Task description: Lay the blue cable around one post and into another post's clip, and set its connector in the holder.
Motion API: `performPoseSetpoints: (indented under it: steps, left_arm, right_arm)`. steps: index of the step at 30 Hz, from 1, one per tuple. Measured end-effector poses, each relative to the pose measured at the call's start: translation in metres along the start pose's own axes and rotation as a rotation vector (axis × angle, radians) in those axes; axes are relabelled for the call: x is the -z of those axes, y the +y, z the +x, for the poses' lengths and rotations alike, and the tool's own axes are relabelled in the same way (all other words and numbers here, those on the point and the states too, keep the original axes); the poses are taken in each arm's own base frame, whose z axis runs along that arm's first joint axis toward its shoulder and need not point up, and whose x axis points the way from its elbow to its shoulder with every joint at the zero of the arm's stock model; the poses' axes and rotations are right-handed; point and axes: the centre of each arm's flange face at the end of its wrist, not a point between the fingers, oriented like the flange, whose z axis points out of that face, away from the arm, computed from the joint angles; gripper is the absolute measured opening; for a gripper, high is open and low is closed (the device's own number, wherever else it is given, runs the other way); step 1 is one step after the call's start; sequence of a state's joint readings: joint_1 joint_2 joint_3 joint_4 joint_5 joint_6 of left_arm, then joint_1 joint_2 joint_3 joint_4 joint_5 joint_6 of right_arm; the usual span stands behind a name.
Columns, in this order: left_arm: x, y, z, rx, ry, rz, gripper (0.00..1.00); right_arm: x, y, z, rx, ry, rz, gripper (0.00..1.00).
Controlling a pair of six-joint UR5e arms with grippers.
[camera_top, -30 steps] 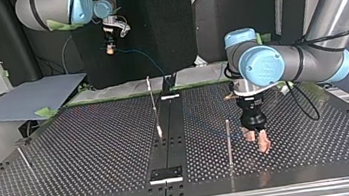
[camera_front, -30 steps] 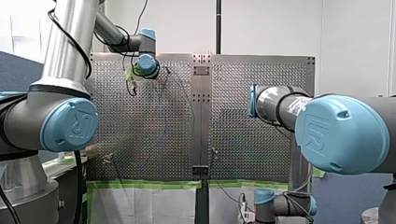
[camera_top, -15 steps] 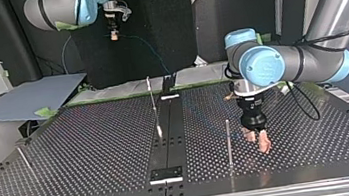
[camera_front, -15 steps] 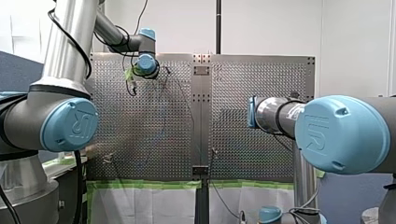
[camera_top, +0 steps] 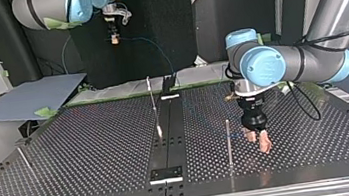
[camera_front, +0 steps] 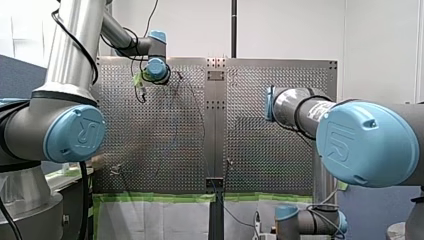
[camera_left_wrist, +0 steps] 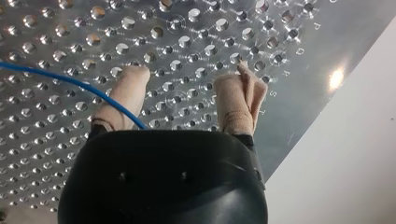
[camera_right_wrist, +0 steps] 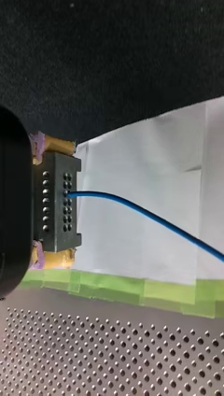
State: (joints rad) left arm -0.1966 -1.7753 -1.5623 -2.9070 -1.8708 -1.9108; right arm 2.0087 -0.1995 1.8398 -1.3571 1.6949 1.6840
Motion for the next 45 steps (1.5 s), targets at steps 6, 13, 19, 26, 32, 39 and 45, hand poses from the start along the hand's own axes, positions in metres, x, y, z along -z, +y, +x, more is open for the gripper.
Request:
performPoseSetpoints:
  steps: [6, 13, 19, 26, 32, 39, 45]
  left_arm:
    - [-0.001, 0.002, 0.000, 0.001, -0.001, -0.002, 1.00]
    - [-0.001, 0.002, -0.001, 0.005, 0.000, 0.000, 1.00]
    - [-0.002, 0.002, -0.001, 0.014, 0.002, 0.005, 1.00]
    - [-0.002, 0.001, -0.001, 0.023, 0.000, 0.014, 1.00]
    - [-0.002, 0.001, -0.001, 0.025, 0.000, 0.015, 1.00]
    - [-0.003, 0.001, -0.001, 0.025, -0.001, 0.015, 1.00]
    - [-0.003, 0.001, -0.001, 0.025, -0.001, 0.015, 1.00]
  right_arm:
    - [-0.010, 0.000, 0.024, -0.016, 0.001, -0.009, 0.00]
    - [-0.022, 0.004, 0.052, -0.068, 0.001, -0.013, 0.00]
    - [-0.032, 0.005, 0.078, -0.095, -0.002, 0.012, 0.00]
    - [-0.046, 0.004, 0.112, -0.119, 0.006, 0.046, 0.00]
    - [-0.059, -0.001, 0.144, -0.119, 0.019, 0.087, 0.00]
    - [-0.065, -0.003, 0.176, -0.110, 0.023, 0.111, 0.00]
    - [-0.059, 0.002, 0.198, -0.110, 0.024, 0.102, 0.00]
